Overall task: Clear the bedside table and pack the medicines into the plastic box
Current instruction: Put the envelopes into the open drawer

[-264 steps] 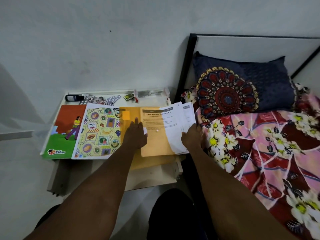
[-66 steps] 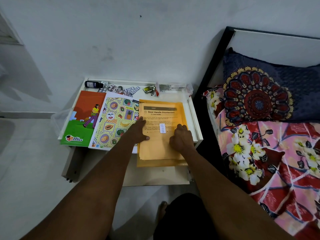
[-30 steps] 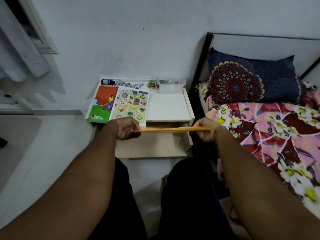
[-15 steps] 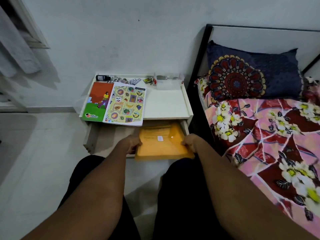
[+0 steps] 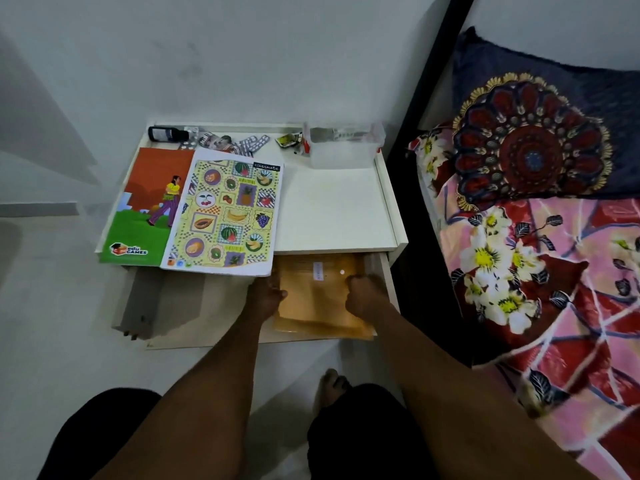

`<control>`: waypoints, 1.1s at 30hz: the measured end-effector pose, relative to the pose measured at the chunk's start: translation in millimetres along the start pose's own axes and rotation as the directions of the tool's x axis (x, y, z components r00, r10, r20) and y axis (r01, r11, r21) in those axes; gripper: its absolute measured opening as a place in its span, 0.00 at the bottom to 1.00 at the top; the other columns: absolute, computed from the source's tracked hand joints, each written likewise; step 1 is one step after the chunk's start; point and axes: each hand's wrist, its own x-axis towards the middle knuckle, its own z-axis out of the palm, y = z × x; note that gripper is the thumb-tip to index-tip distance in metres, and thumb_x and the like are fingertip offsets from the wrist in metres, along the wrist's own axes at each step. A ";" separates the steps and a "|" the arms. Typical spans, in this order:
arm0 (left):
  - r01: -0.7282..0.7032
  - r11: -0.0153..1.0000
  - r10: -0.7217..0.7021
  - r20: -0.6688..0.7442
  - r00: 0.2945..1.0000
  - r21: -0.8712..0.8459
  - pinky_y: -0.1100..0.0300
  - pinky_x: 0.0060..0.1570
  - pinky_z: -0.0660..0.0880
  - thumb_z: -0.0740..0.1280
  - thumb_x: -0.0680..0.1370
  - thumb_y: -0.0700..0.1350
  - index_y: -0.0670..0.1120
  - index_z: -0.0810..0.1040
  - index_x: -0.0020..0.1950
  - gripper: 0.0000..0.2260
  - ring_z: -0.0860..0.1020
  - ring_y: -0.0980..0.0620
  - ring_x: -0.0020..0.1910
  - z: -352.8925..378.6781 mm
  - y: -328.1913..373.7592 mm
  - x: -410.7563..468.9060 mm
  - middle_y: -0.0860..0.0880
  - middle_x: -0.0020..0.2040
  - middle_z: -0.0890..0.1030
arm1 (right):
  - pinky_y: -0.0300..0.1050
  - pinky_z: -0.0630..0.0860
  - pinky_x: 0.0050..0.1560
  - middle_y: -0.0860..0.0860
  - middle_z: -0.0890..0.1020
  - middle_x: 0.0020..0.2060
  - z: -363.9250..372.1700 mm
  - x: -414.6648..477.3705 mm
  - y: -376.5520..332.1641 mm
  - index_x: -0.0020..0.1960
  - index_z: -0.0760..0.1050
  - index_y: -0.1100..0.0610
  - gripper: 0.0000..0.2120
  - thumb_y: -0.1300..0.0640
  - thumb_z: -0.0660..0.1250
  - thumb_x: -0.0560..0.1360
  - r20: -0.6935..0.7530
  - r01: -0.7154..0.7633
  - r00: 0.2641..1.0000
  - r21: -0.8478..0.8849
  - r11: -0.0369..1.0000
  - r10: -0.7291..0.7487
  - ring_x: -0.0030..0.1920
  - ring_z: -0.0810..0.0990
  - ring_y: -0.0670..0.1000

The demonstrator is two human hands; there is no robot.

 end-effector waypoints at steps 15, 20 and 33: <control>-0.178 0.677 0.098 0.153 0.983 0.714 0.48 0.69 0.70 0.76 0.70 0.62 0.42 0.58 0.80 0.48 0.68 0.40 0.74 8.0 -16.7 30.4 0.40 0.76 0.68 | 0.66 0.57 0.78 0.59 0.38 0.81 38.2 29.1 8.9 0.82 0.35 0.44 0.42 0.37 0.59 0.80 0.266 -0.046 0.959 -0.194 0.980 0.097 0.81 0.38 0.62; -0.202 0.595 0.002 0.250 0.968 0.778 0.43 0.67 0.73 0.83 0.55 0.65 0.43 0.41 0.82 0.72 0.67 0.37 0.74 7.8 -16.2 22.6 0.36 0.76 0.63 | 0.70 0.54 0.77 0.54 0.29 0.79 34.1 24.9 8.9 0.80 0.29 0.45 0.65 0.30 0.74 0.65 0.317 -0.023 0.944 -0.219 0.975 0.094 0.80 0.34 0.63; -0.279 0.438 0.047 0.288 0.956 0.854 0.45 0.68 0.74 0.82 0.63 0.57 0.36 0.36 0.81 0.67 0.54 0.38 0.80 21.3 -20.9 13.3 0.37 0.83 0.47 | 0.65 0.49 0.80 0.57 0.29 0.79 52.2 16.0 19.4 0.81 0.30 0.56 0.58 0.57 0.76 0.74 0.244 0.103 0.970 -0.314 0.944 -0.024 0.80 0.35 0.66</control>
